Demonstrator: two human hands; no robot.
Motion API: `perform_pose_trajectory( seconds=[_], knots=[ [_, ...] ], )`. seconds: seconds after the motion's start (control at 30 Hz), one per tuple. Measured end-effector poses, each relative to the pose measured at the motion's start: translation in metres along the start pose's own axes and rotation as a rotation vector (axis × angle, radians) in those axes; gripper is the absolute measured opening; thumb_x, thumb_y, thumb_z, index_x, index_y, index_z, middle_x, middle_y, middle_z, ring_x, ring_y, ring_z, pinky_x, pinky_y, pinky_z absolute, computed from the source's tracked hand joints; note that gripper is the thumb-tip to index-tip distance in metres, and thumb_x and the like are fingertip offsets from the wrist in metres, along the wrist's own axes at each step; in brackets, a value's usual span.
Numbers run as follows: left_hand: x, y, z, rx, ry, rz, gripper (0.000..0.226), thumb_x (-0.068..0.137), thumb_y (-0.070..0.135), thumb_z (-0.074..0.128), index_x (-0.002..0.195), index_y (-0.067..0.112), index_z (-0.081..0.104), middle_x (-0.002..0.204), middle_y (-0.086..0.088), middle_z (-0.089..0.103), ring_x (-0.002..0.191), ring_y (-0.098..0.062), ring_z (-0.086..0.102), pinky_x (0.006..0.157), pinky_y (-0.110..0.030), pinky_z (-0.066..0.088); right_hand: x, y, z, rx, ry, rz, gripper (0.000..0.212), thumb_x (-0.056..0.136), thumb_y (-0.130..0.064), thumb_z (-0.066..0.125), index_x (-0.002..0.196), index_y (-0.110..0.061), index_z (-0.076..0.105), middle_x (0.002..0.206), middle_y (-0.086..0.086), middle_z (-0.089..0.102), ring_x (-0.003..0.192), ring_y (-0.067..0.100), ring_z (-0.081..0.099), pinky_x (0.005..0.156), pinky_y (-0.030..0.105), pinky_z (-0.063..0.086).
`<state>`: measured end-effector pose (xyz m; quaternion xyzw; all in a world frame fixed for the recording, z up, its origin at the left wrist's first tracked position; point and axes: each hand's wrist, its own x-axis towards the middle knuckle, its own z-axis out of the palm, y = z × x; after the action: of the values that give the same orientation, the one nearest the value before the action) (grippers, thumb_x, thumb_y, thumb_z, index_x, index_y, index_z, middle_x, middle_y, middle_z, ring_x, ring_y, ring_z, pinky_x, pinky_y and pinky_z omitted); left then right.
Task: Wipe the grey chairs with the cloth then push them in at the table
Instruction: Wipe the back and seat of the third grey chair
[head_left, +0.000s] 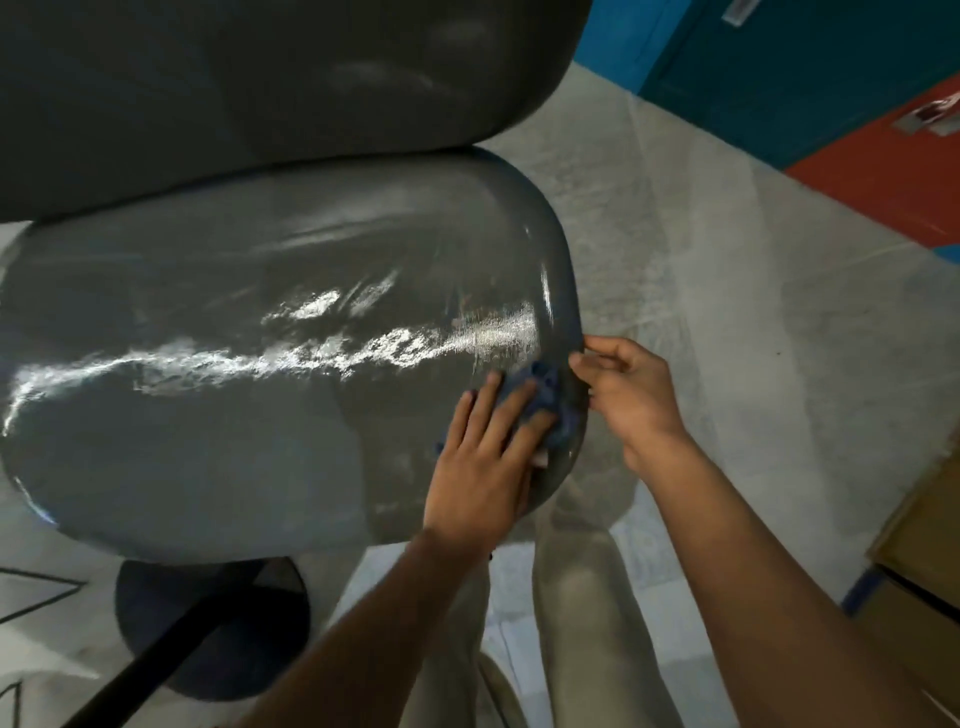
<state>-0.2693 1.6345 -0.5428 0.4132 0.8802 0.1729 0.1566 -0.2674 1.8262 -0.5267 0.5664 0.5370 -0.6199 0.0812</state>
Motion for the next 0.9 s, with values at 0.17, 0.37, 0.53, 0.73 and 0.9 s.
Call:
perform_pose_trajectory(
  seconds=[0.17, 0.37, 0.53, 0.73, 0.9],
  knots=[
    [-0.024, -0.037, -0.008, 0.083, -0.071, 0.005, 0.054, 0.093, 0.035, 0.048, 0.145, 0.022, 0.045, 0.157, -0.009, 0.043, 0.154, -0.041, 0.023, 0.119, -0.063, 0.025, -0.001, -0.001, -0.003, -0.023, -0.014, -0.012, 0.032, 0.093, -0.015, 0.072, 0.125, -0.013, 0.069, 0.107, 0.0, 0.076, 0.092, 0.005, 0.071, 0.094, 0.031, 0.056],
    [0.126, -0.037, -0.026, -0.172, 0.233, -0.524, 0.059, 0.091, 0.02, 0.04, 0.15, 0.016, 0.048, 0.162, -0.01, 0.037, 0.155, -0.042, 0.015, 0.125, -0.056, 0.017, -0.012, -0.003, 0.005, -0.244, 0.106, -0.149, 0.029, 0.096, -0.019, 0.066, 0.125, -0.021, 0.069, 0.097, -0.013, 0.07, 0.091, 0.001, 0.066, 0.092, 0.021, 0.05],
    [0.084, -0.027, -0.013, -0.126, 0.2, -0.304, 0.058, 0.094, 0.021, 0.042, 0.151, 0.018, 0.048, 0.164, -0.008, 0.036, 0.155, -0.039, 0.019, 0.125, -0.056, 0.019, -0.032, -0.001, 0.028, -0.543, 0.227, -0.473, 0.045, 0.094, -0.011, 0.061, 0.138, -0.02, 0.059, 0.134, 0.005, 0.055, 0.12, 0.023, 0.058, 0.1, 0.024, 0.043],
    [-0.092, -0.089, -0.016, 0.094, 0.047, -0.357, 0.063, 0.093, 0.026, 0.053, 0.154, 0.025, 0.037, 0.165, -0.009, 0.032, 0.157, -0.039, 0.013, 0.125, -0.061, 0.013, -0.05, -0.012, 0.074, -0.955, 0.085, -0.794, 0.057, 0.091, -0.019, 0.066, 0.146, -0.019, 0.052, 0.158, 0.01, 0.038, 0.148, 0.036, 0.028, 0.12, 0.052, 0.029],
    [-0.059, -0.149, -0.039, -0.002, 0.239, -0.899, 0.063, 0.089, 0.02, 0.043, 0.152, 0.013, 0.044, 0.166, -0.013, 0.029, 0.155, -0.047, 0.01, 0.123, -0.063, 0.014, -0.05, -0.003, 0.098, -1.229, -0.103, -0.726, 0.069, 0.094, -0.028, 0.063, 0.156, -0.027, 0.033, 0.168, 0.003, 0.014, 0.156, 0.032, 0.002, 0.123, 0.062, 0.001]
  ],
)
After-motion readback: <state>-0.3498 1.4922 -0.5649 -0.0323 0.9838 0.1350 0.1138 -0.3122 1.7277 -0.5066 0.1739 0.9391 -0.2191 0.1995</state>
